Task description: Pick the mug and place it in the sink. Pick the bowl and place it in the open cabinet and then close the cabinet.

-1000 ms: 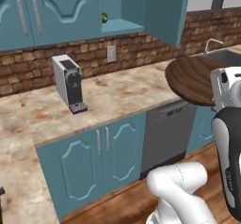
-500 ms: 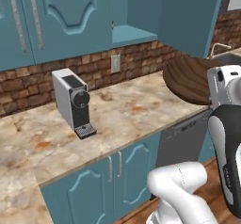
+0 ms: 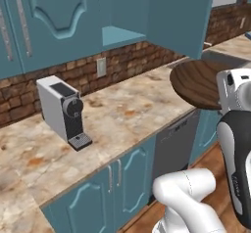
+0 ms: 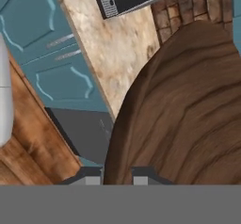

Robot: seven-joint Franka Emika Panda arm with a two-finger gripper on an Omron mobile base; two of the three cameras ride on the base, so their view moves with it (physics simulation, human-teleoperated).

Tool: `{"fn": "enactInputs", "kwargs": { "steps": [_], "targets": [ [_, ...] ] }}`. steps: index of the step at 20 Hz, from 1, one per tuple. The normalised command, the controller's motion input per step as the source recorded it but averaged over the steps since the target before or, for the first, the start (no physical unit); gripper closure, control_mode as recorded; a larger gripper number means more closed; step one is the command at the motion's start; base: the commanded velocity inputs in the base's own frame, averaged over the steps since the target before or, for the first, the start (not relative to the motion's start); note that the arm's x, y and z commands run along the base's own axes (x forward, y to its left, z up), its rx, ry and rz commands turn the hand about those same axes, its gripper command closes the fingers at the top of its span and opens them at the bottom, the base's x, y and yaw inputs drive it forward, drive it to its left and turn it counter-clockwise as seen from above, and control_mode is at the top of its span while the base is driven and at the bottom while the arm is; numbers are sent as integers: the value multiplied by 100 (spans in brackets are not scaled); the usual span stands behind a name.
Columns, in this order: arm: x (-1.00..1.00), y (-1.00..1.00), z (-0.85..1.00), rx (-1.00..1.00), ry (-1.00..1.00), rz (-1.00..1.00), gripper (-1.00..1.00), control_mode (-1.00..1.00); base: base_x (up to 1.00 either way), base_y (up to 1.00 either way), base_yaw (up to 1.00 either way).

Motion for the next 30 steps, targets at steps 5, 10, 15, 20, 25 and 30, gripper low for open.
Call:
{"fn": "enactInputs", "kwargs": {
  "steps": [5,10,15,20,25,30],
  "targets": [
    [0,0,0,0,0,0,100,100,62,67,-24],
    [0,0,0,0,0,0,100,100,100,26,-14],
    [0,0,0,0,0,0,100,100,38,36,-6],
    [0,0,0,0,0,0,100,100,64,60,-12],
    [0,0,0,0,0,0,100,100,88,53,-18],
    [0,0,0,0,0,0,100,100,-6,100,-7]
  ]
}}
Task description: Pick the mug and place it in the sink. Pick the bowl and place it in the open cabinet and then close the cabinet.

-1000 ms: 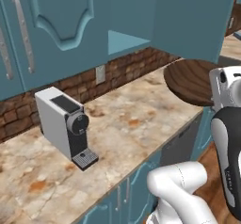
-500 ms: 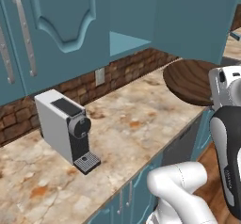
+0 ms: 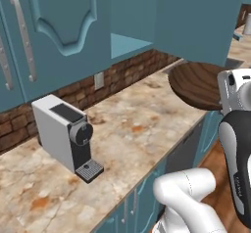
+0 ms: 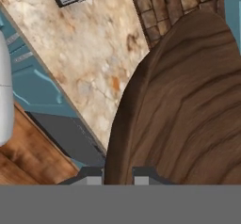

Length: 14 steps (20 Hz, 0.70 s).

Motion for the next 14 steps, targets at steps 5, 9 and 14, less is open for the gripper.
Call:
{"fn": "enactInputs", "kwargs": {
  "steps": [5,9,14],
  "targets": [
    [0,0,0,0,0,0,100,100,60,100,-14],
    [0,0,0,0,0,0,100,100,100,100,-14],
    [0,0,0,0,0,0,100,100,61,100,-8]
  ]
}}
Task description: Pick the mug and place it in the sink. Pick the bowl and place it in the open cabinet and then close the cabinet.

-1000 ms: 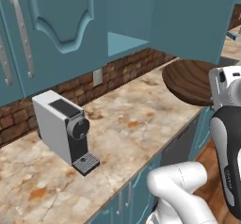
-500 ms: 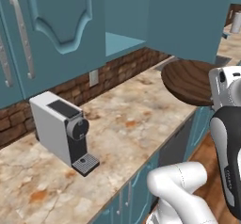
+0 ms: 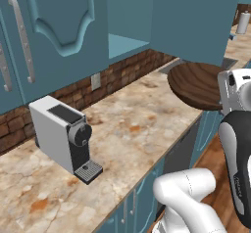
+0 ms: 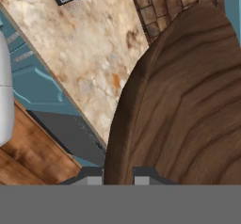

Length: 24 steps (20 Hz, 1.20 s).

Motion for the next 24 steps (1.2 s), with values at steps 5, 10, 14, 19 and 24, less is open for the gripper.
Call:
{"fn": "enactInputs", "kwargs": {
  "steps": [5,10,14,19,24],
  "targets": [
    [0,40,0,-2,0,6,100,-100,0,54,8],
    [0,81,0,-1,-1,14,100,-100,0,0,0],
    [11,22,8,0,-2,16,100,-100,0,0,0],
    [42,2,6,0,0,14,100,-100,0,0,0],
    [57,3,9,-2,0,2,100,-100,0,0,0]
  ]
}}
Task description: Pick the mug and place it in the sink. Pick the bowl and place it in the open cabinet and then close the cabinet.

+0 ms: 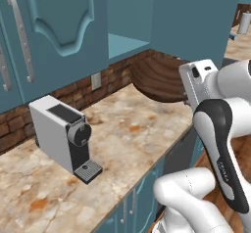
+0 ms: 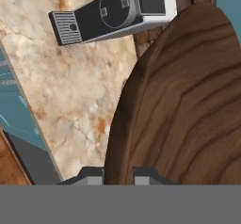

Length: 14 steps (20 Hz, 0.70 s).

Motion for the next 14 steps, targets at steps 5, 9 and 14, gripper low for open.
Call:
{"fn": "enactInputs", "kwargs": {
  "steps": [5,9,14],
  "targets": [
    [39,1,15,-5,-3,0,100,-100,0,0,0],
    [40,0,18,-2,-5,0,100,-100,0,0,0],
    [51,0,18,0,-3,0,100,-100,0,0,0]
  ]
}}
